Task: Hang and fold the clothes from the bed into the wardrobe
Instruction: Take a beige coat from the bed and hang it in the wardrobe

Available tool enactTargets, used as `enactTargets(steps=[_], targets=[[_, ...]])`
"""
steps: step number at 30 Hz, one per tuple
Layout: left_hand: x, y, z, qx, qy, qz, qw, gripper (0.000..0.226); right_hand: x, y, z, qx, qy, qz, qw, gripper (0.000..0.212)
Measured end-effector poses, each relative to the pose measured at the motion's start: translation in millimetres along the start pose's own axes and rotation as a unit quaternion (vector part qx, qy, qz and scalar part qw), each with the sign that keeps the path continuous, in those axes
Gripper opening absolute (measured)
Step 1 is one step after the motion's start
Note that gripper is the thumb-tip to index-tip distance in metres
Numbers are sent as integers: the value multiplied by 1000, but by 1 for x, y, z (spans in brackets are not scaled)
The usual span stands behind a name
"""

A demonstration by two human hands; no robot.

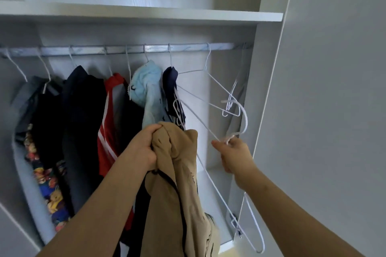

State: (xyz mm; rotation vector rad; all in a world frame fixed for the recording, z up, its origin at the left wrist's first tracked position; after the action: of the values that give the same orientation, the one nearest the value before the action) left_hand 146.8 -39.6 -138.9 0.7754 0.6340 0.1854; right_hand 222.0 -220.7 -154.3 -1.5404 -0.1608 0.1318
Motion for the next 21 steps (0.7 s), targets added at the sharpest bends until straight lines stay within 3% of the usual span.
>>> enactTargets(steps=[3,10,16,21], targets=[[-4,-15,-6,8,27,-7,1000,36,-5,0,-20,-21,14,8,1000,39],[-16,-14,-29,137,114,-9,984,16,-20,3,-59,127,-24,30,991,46],[-29,22,-43,257,143,32,955,21,-26,4,-63,41,-105,35,993,55],[-45,56,-47,327,161,155,918,18,-31,7,-56,-27,-150,35,988,54]])
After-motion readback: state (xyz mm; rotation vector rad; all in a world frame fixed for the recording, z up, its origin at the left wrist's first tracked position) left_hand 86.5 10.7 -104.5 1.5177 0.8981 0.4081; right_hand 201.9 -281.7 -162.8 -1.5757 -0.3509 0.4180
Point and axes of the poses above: each hand's wrist, its own x-axis towards the middle knuckle, its own z-axis out of the palm, y = z × x, the point moved 8 cm from there along x, towards the middle knuckle, and after that the axes turned 4 degrees about y, right-handed, at the moved point
